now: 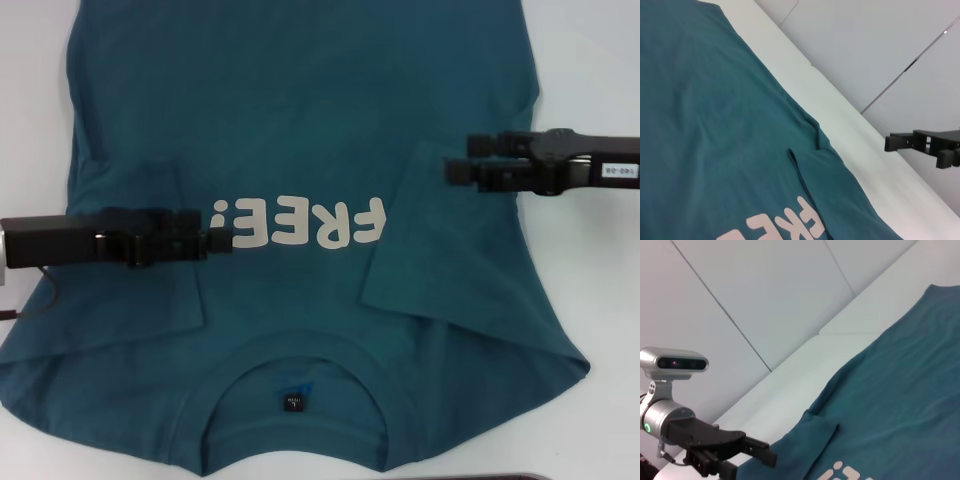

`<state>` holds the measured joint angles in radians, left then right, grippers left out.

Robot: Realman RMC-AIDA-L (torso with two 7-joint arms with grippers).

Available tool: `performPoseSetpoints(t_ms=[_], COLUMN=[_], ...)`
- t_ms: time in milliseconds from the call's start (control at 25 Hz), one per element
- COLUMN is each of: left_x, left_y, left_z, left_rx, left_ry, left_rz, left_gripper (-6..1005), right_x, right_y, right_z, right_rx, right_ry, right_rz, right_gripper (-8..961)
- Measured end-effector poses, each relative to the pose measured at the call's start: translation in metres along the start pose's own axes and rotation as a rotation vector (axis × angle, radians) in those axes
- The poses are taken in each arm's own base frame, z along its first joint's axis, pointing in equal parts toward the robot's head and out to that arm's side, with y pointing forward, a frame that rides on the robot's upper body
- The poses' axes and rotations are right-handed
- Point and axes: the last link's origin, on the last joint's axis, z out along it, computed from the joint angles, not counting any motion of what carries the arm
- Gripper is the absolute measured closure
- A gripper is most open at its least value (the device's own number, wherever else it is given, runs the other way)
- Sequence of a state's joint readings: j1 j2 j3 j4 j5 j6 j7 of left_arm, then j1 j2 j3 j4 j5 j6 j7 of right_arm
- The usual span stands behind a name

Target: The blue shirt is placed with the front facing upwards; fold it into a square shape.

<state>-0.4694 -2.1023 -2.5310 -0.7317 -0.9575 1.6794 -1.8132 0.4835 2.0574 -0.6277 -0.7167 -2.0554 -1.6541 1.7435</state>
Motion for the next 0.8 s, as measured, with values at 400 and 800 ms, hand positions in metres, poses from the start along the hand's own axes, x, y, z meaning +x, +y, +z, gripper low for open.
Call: performPoseSetpoints(t_ms=[400, 800], left_x=[0.007, -0.003], left_y=[0.000, -0.001], left_z=[0.001, -0.014], left_rx=[-0.005, 0.002], left_ry=[-0.008, -0.019], left_rz=[-0.004, -0.068], left_gripper=[126, 126], right_x=[0.016, 0.021], right_y=[0.005, 0.009], right_z=[-0.046, -0.057], right_rx=[-0.015, -0.034], right_ry=[-0.055, -0.070], right_rz=[0.081, 0.105], right_gripper=[56, 57])
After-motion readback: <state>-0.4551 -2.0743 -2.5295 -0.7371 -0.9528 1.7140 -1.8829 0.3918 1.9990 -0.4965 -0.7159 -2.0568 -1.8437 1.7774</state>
